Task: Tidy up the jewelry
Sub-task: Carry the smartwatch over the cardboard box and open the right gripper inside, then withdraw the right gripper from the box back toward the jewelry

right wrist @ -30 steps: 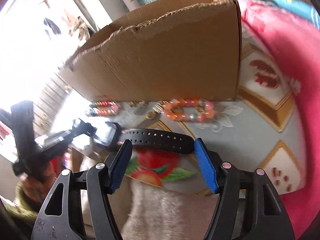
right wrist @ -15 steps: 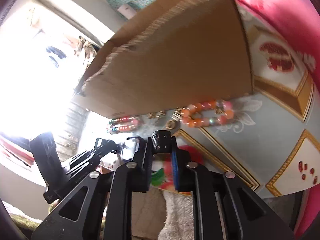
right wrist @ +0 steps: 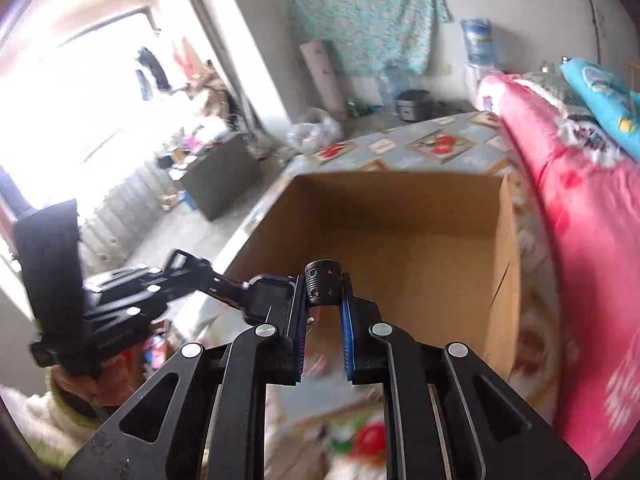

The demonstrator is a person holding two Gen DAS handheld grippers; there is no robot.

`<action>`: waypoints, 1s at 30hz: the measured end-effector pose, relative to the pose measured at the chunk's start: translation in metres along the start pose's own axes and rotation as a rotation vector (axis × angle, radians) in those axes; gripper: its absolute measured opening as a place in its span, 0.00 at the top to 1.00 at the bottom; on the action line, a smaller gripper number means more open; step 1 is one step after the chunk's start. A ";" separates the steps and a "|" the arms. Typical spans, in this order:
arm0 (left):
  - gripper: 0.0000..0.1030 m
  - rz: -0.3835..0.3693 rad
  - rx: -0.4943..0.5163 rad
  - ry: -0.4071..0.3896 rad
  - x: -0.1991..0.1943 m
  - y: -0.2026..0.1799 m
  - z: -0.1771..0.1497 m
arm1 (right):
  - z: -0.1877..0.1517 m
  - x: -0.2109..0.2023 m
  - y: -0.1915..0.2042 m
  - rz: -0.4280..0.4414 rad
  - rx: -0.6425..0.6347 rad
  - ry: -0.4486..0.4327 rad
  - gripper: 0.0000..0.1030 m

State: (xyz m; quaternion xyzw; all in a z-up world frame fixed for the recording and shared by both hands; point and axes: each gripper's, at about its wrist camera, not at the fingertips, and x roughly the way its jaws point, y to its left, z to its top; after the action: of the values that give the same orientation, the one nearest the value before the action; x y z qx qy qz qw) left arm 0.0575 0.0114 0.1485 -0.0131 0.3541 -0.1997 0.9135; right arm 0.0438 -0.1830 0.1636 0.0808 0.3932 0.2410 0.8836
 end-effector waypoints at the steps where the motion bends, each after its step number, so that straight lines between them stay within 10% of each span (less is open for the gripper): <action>1: 0.93 0.007 0.002 0.030 0.020 0.006 0.019 | 0.012 0.018 -0.006 0.001 0.023 0.026 0.87; 9: 0.92 0.118 0.086 0.327 0.166 0.028 0.080 | 0.068 0.137 -0.062 -0.144 0.060 0.273 0.86; 15: 0.79 0.208 0.126 0.426 0.208 0.033 0.080 | 0.073 0.162 -0.085 -0.224 0.069 0.320 0.65; 26: 0.43 0.165 0.067 0.263 0.152 0.034 0.091 | 0.072 0.075 -0.090 -0.226 0.081 0.141 0.60; 30: 0.22 0.208 -0.024 0.135 0.094 0.055 0.082 | 0.047 0.023 -0.104 -0.280 0.128 0.050 0.43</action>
State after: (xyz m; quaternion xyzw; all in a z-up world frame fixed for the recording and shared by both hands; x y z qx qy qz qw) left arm 0.1930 0.0169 0.1407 0.0263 0.4169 -0.0998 0.9031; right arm 0.1295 -0.2599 0.1459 0.0755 0.4372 0.0917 0.8915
